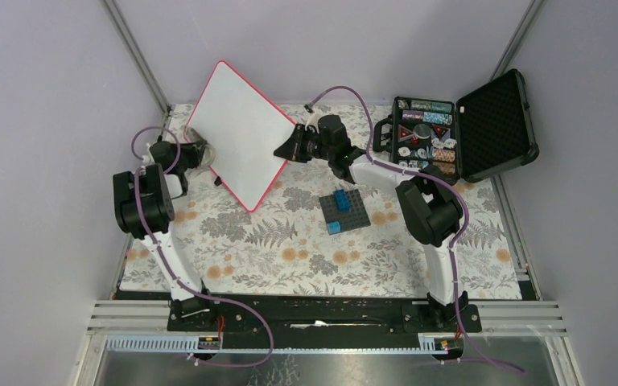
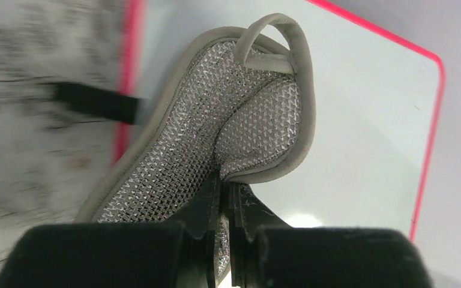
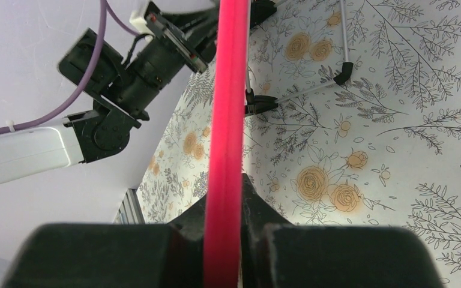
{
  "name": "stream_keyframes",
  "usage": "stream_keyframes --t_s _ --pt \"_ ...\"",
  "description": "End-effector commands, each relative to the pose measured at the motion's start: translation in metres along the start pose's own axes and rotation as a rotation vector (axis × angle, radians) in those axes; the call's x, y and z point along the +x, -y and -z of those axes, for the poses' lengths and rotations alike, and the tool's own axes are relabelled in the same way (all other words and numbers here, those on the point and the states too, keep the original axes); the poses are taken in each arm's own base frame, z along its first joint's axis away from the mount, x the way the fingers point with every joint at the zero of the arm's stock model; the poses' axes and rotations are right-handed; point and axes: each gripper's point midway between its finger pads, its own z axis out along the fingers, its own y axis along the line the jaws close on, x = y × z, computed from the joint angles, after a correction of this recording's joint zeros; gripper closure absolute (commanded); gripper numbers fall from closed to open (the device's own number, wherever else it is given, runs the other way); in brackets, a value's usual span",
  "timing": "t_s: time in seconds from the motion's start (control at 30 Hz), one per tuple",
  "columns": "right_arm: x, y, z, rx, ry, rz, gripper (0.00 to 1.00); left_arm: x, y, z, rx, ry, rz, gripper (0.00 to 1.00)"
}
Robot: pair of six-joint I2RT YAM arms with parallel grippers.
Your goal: Erase the whiteboard
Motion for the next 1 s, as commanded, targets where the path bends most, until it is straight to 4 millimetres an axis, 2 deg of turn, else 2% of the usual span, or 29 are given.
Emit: stream_keyframes --t_s 0.0,0.07,0.13,0.23,0.3,0.43,0.5,0.6,0.83,0.9,0.97 --pt "0.025 -0.068 0.008 -0.258 -0.134 0.046 1.0 0.006 -0.078 0.027 -0.277 0.007 0.048 1.0" --pt "0.025 -0.069 0.007 -0.261 -0.137 0.044 1.0 0.001 -0.08 0.03 -0.279 0.043 0.047 1.0" --pt "0.025 -0.071 0.008 -0.262 -0.138 0.049 1.0 0.001 -0.071 0.02 -0.242 0.032 0.041 1.0" --pt "0.025 -0.072 0.009 -0.26 -0.136 0.052 1.0 0.026 -0.038 -0.007 -0.174 -0.07 0.003 1.0" --pt "0.026 -0.071 0.008 -0.26 -0.138 0.049 1.0 0.04 -0.014 -0.016 -0.135 -0.088 -0.022 1.0" --pt "0.025 -0.075 0.008 -0.265 -0.139 0.052 1.0 0.063 0.033 -0.018 0.0 -0.137 -0.044 1.0" --pt "0.025 -0.074 0.008 -0.263 -0.14 0.053 1.0 0.062 0.036 -0.013 -0.008 -0.13 -0.052 1.0" --pt "0.026 -0.075 0.007 -0.266 -0.142 0.05 1.0 0.049 0.009 0.0 -0.082 -0.084 -0.05 1.0" --pt "0.03 -0.078 0.005 -0.276 -0.147 0.045 1.0 0.021 -0.103 0.043 -0.366 0.024 -0.001 1.0" --pt "0.03 -0.08 0.005 -0.28 -0.151 0.046 1.0 0.016 -0.114 0.048 -0.402 0.054 -0.002 1.0" --pt "0.03 -0.082 0.005 -0.282 -0.152 0.05 1.0 0.013 -0.111 0.044 -0.385 0.061 0.0 1.0"
